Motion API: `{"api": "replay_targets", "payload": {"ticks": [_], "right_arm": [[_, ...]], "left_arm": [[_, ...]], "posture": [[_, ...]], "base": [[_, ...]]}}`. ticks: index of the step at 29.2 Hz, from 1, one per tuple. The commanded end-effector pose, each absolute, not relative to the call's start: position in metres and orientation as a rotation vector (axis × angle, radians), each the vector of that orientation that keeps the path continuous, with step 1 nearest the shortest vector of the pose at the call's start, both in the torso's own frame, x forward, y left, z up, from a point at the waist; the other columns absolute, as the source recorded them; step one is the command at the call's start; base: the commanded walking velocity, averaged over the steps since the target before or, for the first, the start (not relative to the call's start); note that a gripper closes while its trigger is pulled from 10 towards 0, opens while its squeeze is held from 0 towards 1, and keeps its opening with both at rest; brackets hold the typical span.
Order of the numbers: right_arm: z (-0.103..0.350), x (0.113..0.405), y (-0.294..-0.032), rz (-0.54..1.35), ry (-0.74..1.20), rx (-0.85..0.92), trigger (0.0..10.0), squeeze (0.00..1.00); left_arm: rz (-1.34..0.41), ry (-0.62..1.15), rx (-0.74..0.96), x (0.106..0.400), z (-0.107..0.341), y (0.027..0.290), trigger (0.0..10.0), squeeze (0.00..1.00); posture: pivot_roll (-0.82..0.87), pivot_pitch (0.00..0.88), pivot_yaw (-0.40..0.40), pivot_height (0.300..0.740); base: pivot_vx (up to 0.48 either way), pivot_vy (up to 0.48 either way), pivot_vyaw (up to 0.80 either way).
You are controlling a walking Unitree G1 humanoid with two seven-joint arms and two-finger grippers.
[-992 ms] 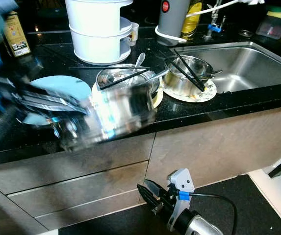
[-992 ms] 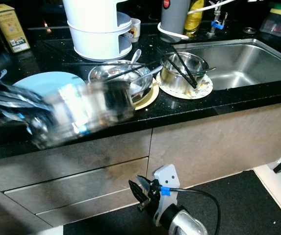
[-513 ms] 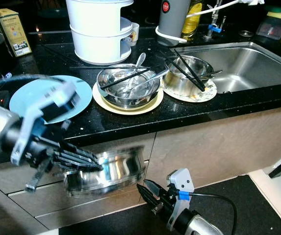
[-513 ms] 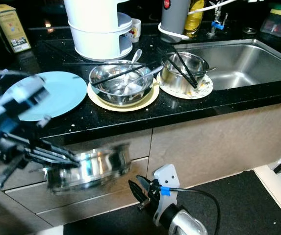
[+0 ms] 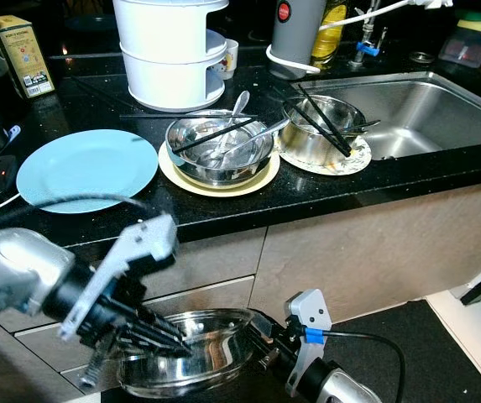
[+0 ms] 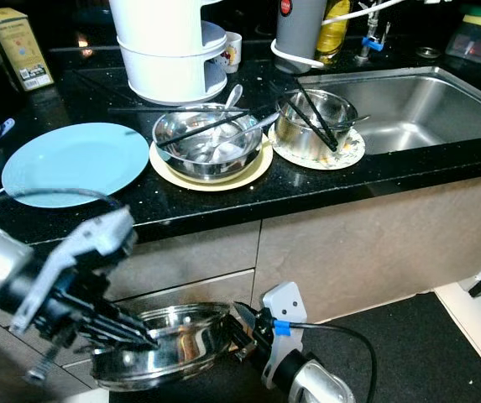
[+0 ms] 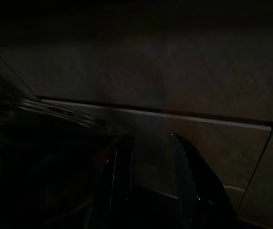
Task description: Kitchen organization
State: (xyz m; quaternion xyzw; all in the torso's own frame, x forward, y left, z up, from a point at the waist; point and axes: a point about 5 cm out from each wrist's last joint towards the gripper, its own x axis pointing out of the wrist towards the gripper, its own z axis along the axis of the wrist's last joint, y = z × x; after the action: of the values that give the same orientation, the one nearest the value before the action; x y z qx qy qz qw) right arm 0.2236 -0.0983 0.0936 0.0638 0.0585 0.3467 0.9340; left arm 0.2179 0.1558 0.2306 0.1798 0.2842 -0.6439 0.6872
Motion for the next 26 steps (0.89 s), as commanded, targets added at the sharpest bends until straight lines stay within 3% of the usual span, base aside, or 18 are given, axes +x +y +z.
{"api": "replay_targets", "payload": {"ticks": [1, 9, 15, 20, 26], "right_arm": [[0.085, 0.22, -0.097, 0.718, 0.159, 0.123, 10.0, 0.0], [0.079, 0.218, -0.098, 0.714, 0.193, 0.109, 10.0, 0.0], [0.069, 0.217, -0.102, 0.697, 0.249, 0.08, 10.0, 0.0], [0.063, 0.216, -0.103, 0.696, 0.287, 0.062, 10.0, 0.0], [0.042, 0.215, -0.106, 0.657, 0.398, 0.036, 10.0, 0.0]], "left_arm": [[-1.388, 0.666, 0.42, 0.217, 0.218, 0.152, 0.0, 0.0], [-1.284, 0.723, 0.388, 0.213, 0.173, 0.139, 0.0, 0.0], [-1.146, 0.71, 0.521, 0.214, 0.132, 0.134, 0.0, 0.0], [-1.09, 0.705, 0.532, 0.214, 0.114, 0.129, 0.0, 0.0], [-1.038, 0.665, 0.585, 0.208, 0.062, 0.122, 0.0, 0.0]], "posture": [[0.02, 0.18, -0.02, 0.74], [0.01, 0.176, -0.008, 0.74], [0.0, 0.166, -0.011, 0.74], [0.0, 0.159, -0.013, 0.74], [-0.01, 0.153, -0.021, 0.74]], "base": [[0.0, 0.0, 0.0], [0.0, 0.0, 0.0], [0.0, 0.0, 0.0], [0.0, 0.0, 0.0], [0.0, 0.0, 0.0]]}}
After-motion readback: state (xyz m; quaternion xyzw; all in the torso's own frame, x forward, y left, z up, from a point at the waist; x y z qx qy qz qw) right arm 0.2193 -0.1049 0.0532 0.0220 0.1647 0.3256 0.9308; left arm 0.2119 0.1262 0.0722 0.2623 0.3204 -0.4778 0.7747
